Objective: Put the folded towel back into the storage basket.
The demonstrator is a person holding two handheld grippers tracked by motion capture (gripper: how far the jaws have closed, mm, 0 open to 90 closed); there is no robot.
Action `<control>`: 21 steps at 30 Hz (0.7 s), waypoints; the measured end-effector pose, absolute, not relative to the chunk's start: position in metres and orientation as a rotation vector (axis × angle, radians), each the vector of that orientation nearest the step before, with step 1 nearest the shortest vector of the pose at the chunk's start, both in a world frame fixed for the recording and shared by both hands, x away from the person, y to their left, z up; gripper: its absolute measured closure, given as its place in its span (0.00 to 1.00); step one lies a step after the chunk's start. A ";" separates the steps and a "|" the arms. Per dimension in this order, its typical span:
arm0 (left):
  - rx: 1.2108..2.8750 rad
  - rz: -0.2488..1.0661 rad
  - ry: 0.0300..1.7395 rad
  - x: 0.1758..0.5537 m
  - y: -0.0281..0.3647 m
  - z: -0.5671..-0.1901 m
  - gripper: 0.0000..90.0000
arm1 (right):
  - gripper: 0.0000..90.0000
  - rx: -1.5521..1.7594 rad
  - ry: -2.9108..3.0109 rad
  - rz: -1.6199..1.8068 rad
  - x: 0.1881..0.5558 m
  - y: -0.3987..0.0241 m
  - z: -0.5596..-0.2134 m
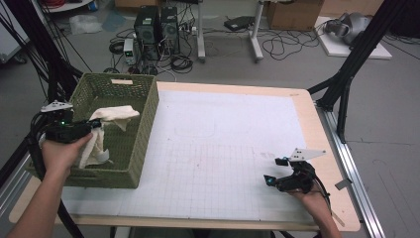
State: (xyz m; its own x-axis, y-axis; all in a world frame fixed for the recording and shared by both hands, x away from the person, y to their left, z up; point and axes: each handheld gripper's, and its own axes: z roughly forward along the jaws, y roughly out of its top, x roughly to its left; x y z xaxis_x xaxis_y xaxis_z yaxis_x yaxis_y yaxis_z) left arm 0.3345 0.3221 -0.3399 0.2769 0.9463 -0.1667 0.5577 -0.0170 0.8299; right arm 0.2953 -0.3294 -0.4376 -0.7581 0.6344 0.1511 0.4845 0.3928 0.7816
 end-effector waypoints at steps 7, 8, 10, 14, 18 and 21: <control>1.689 0.568 1.397 0.335 0.322 -0.340 0.90 | 0.14 1.001 2.472 1.304 0.296 -0.329 -0.438; 1.693 0.565 1.398 0.336 0.321 -0.340 0.90 | 0.14 1.003 2.473 1.305 0.296 -0.329 -0.438; 1.694 0.563 1.398 0.336 0.321 -0.341 0.90 | 0.14 1.003 2.473 1.305 0.296 -0.329 -0.438; 1.697 0.560 1.403 0.338 0.319 -0.341 0.90 | 0.14 1.003 2.476 1.301 0.296 -0.329 -0.438; 1.699 0.554 1.422 0.340 0.319 -0.342 0.90 | 0.14 1.005 2.474 1.301 0.296 -0.329 -0.438; 1.664 0.558 1.453 0.345 0.318 -0.341 0.90 | 0.14 1.008 2.471 1.303 0.296 -0.329 -0.438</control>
